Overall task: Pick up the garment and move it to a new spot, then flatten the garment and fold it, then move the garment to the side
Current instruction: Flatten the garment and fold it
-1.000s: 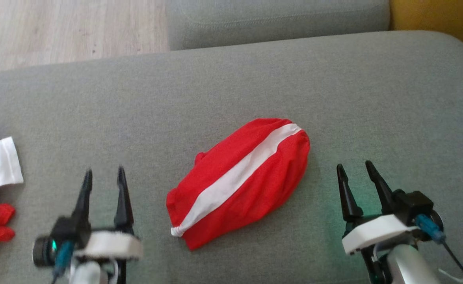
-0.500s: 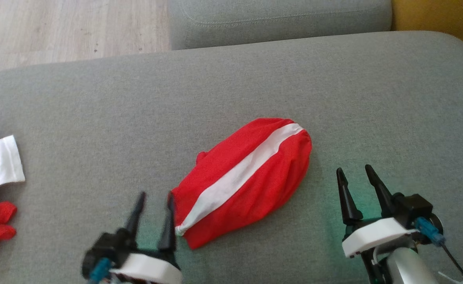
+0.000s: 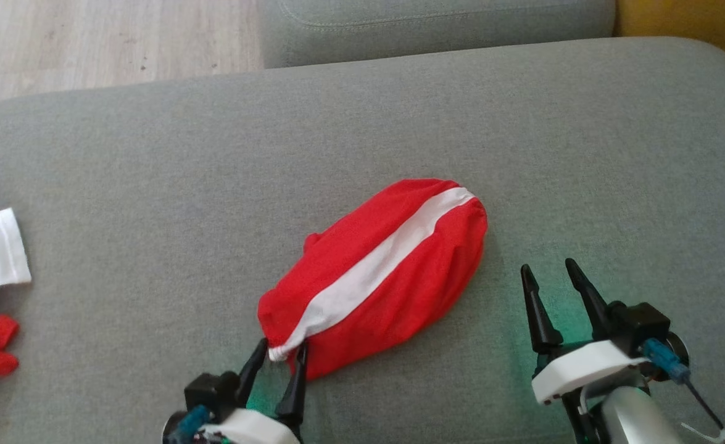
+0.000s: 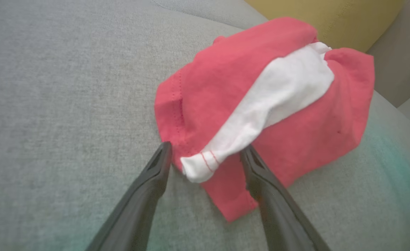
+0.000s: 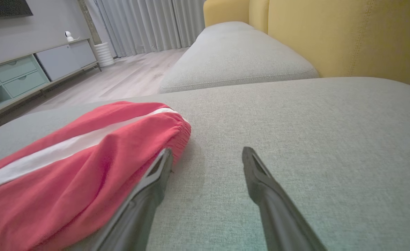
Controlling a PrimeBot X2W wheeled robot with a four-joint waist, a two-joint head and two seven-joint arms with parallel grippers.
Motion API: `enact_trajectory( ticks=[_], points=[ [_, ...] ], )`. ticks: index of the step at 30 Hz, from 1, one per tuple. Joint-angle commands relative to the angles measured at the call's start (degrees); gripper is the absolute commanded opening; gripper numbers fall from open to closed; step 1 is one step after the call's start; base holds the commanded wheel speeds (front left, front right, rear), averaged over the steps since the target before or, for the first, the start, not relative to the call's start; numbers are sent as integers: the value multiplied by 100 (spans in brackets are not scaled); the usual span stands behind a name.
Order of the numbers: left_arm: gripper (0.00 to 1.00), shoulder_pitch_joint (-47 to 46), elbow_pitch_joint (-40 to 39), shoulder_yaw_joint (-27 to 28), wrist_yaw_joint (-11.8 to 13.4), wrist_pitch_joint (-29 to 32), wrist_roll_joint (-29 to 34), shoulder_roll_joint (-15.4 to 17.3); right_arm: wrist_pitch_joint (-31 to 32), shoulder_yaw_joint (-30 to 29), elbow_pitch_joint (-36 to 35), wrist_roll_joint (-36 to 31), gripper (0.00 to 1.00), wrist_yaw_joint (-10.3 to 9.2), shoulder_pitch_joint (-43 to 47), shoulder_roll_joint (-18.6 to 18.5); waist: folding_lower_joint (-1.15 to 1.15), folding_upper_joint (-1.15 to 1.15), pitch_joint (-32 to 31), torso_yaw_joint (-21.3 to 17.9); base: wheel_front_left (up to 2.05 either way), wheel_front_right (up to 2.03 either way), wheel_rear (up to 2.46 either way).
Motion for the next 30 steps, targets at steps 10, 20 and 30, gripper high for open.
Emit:
enact_trajectory(
  ticks=[10, 20, 30],
  points=[
    [17, -354, -77, 37, -41, -31, -121, 11, -14, 122, -138, -66, 100, 21, -179, -3, 0, 0, 54, -24, 0, 0, 0],
    [0, -551, -1339, 887, 402, -31, 959, 69, -14, 83, -162, 5, 100, 21, -216, -3, 0, 0, 122, 50, 0, 0, 0],
    [0, -928, -1738, 1766, 502, -31, 1762, 382, -14, 165, -148, 113, 100, 21, -286, -3, 0, 0, 162, -99, 0, 0, 0]
  ],
)
